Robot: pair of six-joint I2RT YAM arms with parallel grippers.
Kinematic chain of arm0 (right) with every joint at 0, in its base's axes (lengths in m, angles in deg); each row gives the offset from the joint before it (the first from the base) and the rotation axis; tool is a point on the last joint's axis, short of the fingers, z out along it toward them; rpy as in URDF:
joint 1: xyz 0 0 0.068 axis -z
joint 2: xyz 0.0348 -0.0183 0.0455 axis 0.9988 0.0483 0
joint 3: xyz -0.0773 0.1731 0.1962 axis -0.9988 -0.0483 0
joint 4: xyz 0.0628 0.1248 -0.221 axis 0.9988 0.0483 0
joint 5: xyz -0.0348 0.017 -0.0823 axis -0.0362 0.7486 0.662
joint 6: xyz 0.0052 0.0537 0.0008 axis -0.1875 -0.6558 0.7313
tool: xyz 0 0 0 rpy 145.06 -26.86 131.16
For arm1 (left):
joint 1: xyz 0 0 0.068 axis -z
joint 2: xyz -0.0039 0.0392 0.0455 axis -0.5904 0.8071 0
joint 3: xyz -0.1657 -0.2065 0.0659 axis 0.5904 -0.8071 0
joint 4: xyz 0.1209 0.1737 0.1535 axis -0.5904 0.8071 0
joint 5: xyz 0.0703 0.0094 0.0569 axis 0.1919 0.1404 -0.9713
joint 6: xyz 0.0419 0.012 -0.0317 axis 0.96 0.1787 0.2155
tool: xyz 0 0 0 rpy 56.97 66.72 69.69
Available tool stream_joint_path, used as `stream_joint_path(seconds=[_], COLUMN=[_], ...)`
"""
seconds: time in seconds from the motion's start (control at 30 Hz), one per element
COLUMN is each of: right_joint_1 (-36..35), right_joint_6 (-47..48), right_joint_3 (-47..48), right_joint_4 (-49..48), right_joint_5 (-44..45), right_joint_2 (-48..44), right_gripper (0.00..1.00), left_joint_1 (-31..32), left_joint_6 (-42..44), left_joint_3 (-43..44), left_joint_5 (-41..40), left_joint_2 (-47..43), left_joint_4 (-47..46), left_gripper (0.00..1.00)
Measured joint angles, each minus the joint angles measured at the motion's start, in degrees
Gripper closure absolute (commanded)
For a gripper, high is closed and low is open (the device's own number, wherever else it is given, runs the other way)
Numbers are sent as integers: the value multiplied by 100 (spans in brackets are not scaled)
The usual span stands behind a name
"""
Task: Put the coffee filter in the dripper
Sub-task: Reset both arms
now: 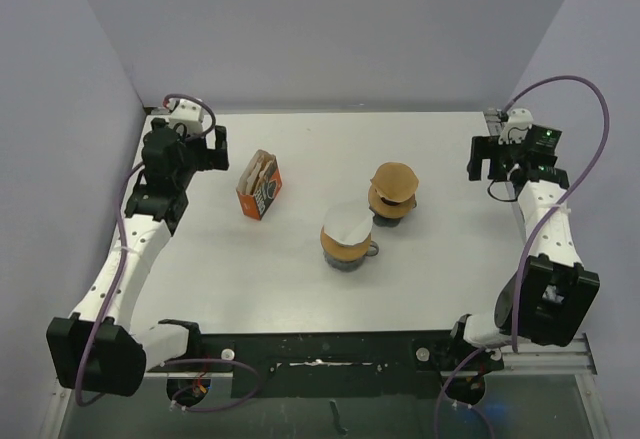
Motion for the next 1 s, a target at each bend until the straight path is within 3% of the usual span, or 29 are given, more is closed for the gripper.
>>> stream_joint_path(seconds=[0.33, 0.53, 1.0], right_joint_1=[96, 96, 142], right_joint_6=[-131, -149, 39], right_joint_3=[-750, -1508, -2149], right_joint_4=[-411, -741, -994], right_joint_5=[199, 234, 199], right_joint_2=[-1386, -2439, -3265], right_gripper=[2, 2, 3], left_joint_1=[-2, -2, -59], left_joint_6=[94, 96, 136], left_joint_3=[-199, -745, -1032], left_joint_5=[267, 487, 509], left_joint_2=[-713, -1060, -1596], left_joint_4=[-203, -195, -201], left_gripper=[4, 4, 3])
